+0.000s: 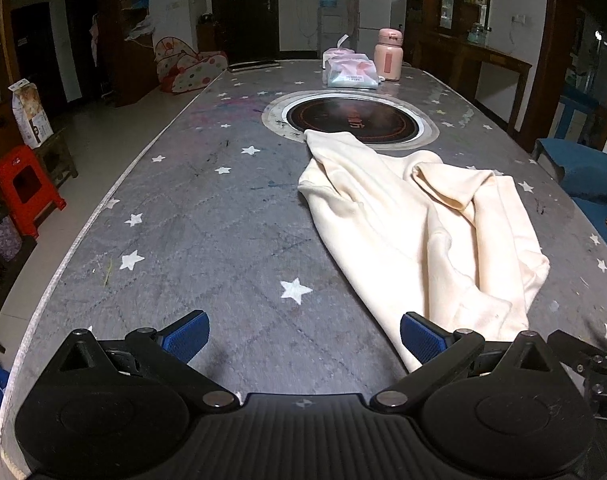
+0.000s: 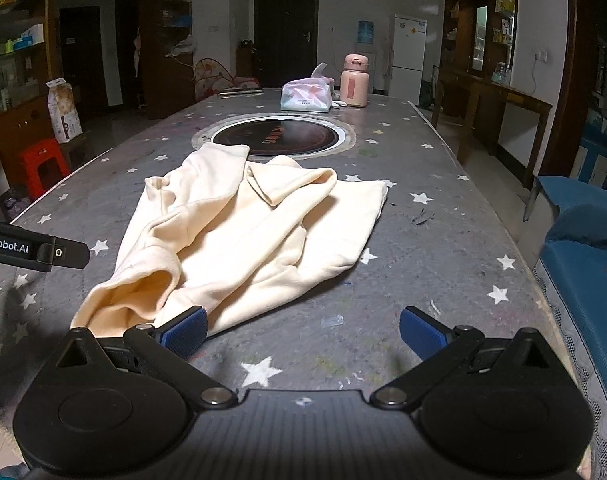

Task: Fold clothes
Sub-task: 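Move both grippers toward the crumpled cream shirt on the table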

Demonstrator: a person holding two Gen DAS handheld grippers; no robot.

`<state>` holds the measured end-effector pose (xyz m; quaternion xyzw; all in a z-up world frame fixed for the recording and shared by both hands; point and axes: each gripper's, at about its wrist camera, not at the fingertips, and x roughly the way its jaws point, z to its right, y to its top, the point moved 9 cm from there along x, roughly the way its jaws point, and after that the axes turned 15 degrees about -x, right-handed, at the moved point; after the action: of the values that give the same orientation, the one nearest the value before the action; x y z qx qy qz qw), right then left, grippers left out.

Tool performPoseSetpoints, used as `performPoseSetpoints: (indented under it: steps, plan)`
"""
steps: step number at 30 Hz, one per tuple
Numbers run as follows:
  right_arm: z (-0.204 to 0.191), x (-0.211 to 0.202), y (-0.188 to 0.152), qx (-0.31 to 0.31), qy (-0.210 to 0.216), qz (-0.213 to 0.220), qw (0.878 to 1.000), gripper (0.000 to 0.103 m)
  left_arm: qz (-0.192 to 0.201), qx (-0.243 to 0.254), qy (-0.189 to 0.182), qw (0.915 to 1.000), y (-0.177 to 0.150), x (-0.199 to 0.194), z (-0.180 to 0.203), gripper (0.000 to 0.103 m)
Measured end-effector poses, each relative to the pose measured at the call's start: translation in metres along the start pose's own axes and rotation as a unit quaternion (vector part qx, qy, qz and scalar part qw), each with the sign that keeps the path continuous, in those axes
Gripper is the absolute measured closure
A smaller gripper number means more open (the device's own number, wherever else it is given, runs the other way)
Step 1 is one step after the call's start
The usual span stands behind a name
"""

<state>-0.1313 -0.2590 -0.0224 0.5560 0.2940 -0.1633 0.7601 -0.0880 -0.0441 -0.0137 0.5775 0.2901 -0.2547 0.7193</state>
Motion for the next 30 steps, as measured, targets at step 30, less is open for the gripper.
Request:
performPoseSetpoints:
  steps: [30]
  plan:
    - [-0.007,-0.005,0.007,0.008,0.014,0.01,1.0,0.001,0.007,0.039,-0.025,0.9989,0.006,-0.011,0.029,0.0]
